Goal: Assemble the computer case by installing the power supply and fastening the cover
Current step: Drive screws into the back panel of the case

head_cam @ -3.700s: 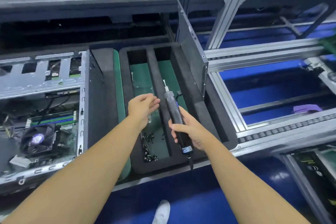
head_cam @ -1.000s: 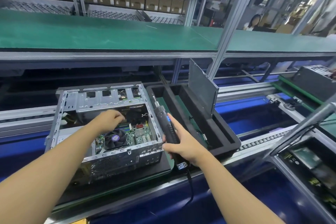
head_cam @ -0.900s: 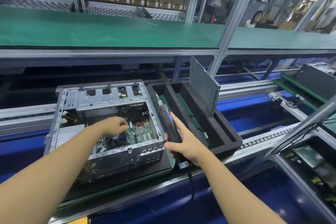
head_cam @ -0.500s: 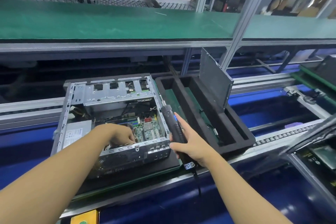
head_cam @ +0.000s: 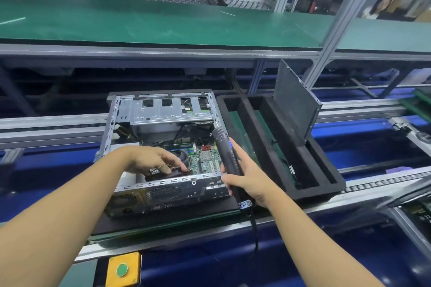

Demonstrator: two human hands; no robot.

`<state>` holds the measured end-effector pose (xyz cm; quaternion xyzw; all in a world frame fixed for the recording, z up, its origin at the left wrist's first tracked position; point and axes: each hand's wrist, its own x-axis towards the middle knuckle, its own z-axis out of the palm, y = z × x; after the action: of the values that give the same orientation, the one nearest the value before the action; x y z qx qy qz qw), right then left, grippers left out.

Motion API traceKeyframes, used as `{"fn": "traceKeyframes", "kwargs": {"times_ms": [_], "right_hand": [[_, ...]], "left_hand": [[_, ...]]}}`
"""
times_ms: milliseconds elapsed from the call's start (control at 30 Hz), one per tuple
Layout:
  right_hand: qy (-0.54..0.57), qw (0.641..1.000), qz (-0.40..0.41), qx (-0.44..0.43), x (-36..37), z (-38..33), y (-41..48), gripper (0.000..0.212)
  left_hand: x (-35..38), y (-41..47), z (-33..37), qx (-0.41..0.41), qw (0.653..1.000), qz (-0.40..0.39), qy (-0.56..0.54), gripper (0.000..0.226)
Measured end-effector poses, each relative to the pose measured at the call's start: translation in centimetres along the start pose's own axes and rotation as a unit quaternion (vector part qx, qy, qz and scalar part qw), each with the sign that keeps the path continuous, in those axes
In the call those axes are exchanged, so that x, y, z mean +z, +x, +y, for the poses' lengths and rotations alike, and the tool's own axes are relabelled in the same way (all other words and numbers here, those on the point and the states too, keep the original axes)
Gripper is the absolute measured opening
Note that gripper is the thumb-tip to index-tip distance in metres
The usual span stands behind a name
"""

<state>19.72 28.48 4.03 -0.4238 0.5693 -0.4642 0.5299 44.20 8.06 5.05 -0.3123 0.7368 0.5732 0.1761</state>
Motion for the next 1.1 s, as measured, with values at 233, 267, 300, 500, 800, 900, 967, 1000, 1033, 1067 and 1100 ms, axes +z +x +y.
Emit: {"fn": "traceKeyframes", "kwargs": {"times_ms": [233, 267, 300, 500, 800, 900, 967, 1000, 1033, 1067, 1100], "right_hand": [[-0.043, 0.999, 0.010, 0.002, 2.3, 0.3, -0.3, 0.098], [-0.023, 1.000, 0.006, 0.001, 2.5, 0.4, -0.4, 0.098], [-0.004, 1.000, 0.000, 0.002, 2.6, 0.6, -0.6, 0.098], [0.019, 1.000, 0.019, 0.003, 3.0, 0.9, -2.0, 0.099], [0.019, 1.000, 0.018, 0.007, 3.3, 1.2, -2.6, 0.097], [0.022, 1.000, 0.004, 0.005, 3.5, 1.4, -2.5, 0.097], [0.025, 1.000, -0.004, 0.003, 3.7, 1.7, -2.6, 0.097], [0.026, 1.000, -0.009, 0.003, 3.7, 1.8, -2.8, 0.097], [0.027, 1.000, -0.012, 0.002, 3.8, 1.8, -2.9, 0.096], [0.027, 1.000, -0.016, 0.001, 3.8, 1.8, -3.1, 0.097], [0.027, 0.999, -0.018, 0.001, 3.8, 1.9, -3.3, 0.097]], "left_hand": [[1.5, -1.3, 1.3, -0.005, 0.999, 0.050, -0.002, 0.054], [1.7, -1.4, 1.4, 0.004, 0.998, 0.056, 0.000, 0.052], [1.8, -1.6, 1.5, 0.015, 0.998, 0.062, -0.005, 0.047], [2.0, -2.6, 1.7, 0.029, 0.997, 0.002, 0.077, 0.047], [2.3, -1.9, -0.3, 0.074, 0.985, 0.054, 0.147, 0.047], [2.3, -2.5, 0.2, 0.055, 0.994, 0.079, 0.043, 0.029], [2.7, -2.8, 0.7, 0.047, 0.996, 0.074, 0.035, 0.027], [2.9, -2.8, 0.9, 0.041, 0.996, 0.068, 0.049, 0.037], [3.0, -2.8, 1.0, 0.029, 0.993, 0.071, 0.091, 0.050], [3.2, -2.8, 1.2, 0.011, 0.984, 0.082, 0.158, 0.059], [3.3, -2.6, 1.2, -0.003, 0.967, 0.102, 0.234, 0.065]]}}
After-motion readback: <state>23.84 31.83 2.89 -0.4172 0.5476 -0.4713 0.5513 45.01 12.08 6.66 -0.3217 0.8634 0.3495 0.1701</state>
